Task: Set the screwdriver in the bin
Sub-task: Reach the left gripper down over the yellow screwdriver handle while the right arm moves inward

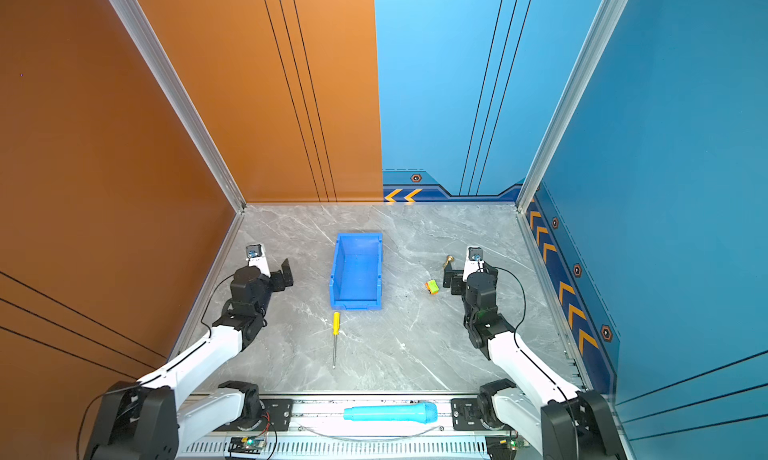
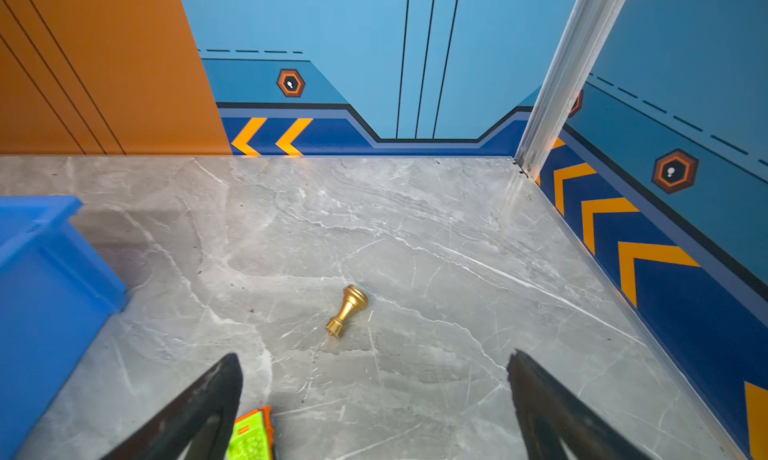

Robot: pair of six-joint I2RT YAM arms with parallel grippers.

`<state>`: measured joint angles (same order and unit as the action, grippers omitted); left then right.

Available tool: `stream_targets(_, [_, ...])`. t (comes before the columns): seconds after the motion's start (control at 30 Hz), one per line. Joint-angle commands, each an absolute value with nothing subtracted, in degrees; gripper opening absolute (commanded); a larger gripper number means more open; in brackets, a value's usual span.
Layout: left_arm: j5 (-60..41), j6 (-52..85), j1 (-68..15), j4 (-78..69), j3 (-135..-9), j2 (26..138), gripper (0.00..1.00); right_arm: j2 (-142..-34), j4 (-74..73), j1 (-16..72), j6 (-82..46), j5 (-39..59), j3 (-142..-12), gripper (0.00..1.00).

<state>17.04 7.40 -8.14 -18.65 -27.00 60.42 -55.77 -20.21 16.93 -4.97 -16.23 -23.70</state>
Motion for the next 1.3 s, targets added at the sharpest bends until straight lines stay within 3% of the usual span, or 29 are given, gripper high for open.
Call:
stream_targets(0.0, [19.9,15.4,-9.1,2.2,-33.9,57.4,0.98,-50.3,-4.7,20.8,-10.9,-20.8,-27.0,1.00])
stream_targets(0.13, [20.2,21.9,-13.7,21.0,-41.2,57.0,0.98,-46.7,7.2,26.2,-14.5,-25.3,-32.3,1.00])
stream_targets(0.4, [20.7,34.4,-26.9,35.0,-44.0,51.5,0.98,-55.0,28.8,34.8,-18.5,-24.0,-47.3,1.00])
stream_targets(0.57, [16.5,40.0,-32.6,41.0,-47.1,53.4,0.98,-53.9,28.0,44.9,-15.0,-22.2,-48.5,1.00])
stream_targets(0.87, [13.5,44.0,-41.8,44.3,-51.6,64.2,0.98,-48.6,23.9,57.5,-5.7,-10.6,-45.6,1.00])
stream_targets(1.07, [13.2,48.6,-44.3,44.1,-52.0,70.6,0.98,-42.6,19.7,59.6,-2.7,3.1,-40.6,1.00])
stream_targets(1.27, [14.9,48.4,-46.6,41.6,-50.5,76.5,0.99,-39.5,14.4,60.8,-5.9,5.2,-36.4,1.00])
